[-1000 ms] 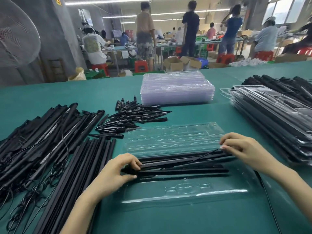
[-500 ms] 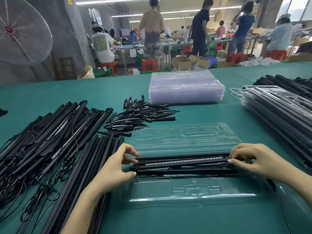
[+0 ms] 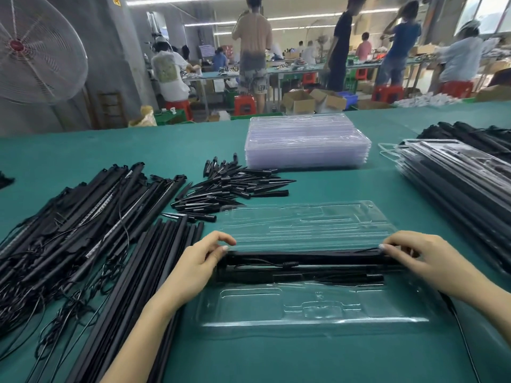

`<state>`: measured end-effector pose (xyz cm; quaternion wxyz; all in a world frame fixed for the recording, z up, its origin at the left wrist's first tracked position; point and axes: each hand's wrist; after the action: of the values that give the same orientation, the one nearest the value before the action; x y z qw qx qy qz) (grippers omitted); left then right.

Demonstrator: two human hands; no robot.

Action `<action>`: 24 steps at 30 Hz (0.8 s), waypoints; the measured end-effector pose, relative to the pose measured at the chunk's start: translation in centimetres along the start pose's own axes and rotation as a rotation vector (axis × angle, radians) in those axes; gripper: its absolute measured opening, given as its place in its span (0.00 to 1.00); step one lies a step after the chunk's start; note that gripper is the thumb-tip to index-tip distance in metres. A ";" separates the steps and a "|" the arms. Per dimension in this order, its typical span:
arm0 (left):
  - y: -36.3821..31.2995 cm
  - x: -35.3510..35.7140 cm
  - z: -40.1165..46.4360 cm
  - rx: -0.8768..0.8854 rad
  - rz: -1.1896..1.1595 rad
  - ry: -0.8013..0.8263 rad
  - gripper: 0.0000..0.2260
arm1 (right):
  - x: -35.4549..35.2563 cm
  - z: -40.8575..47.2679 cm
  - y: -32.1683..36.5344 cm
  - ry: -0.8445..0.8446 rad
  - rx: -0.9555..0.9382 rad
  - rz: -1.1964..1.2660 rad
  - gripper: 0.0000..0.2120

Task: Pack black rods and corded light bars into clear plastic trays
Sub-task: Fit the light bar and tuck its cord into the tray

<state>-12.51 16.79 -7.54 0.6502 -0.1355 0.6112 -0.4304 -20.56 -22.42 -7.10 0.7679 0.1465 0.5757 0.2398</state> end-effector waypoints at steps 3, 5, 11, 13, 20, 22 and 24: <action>0.2 0.4 0.4 -0.047 -0.027 -0.029 0.07 | 0.3 -0.2 0.1 -0.025 0.047 -0.039 0.09; 0.3 0.5 0.6 -0.081 -0.062 -0.034 0.06 | 0.4 -0.3 0.2 -0.054 0.078 -0.054 0.11; 0.0 0.6 0.7 -0.141 -0.081 -0.067 0.04 | 0.8 -0.4 0.5 -0.121 0.108 -0.145 0.06; -0.2 0.8 0.6 -0.123 -0.054 -0.075 0.04 | 0.8 -0.4 0.7 -0.170 0.072 -0.162 0.09; -0.2 1.2 0.5 -0.120 -0.003 -0.106 0.04 | 0.8 -0.5 1.1 -0.054 0.062 -0.124 0.05; -0.2 1.4 0.5 -0.135 0.000 -0.149 0.04 | 0.8 -0.4 1.1 0.000 0.076 -0.169 0.05; -0.2 1.6 0.6 -0.142 -0.012 -0.180 0.05 | 0.7 -0.2 0.9 0.046 0.104 -0.199 0.05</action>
<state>-12.25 15.29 -8.41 0.6886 -0.2228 0.5787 -0.3758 -20.75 -21.26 -7.25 0.7659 0.1228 0.6165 0.1352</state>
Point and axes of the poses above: each hand's wrist, its own z-axis towards the middle knuckle, its own x-axis out of the palm, y = z × x, and after that the axes turned 3 degrees about z, right-handed
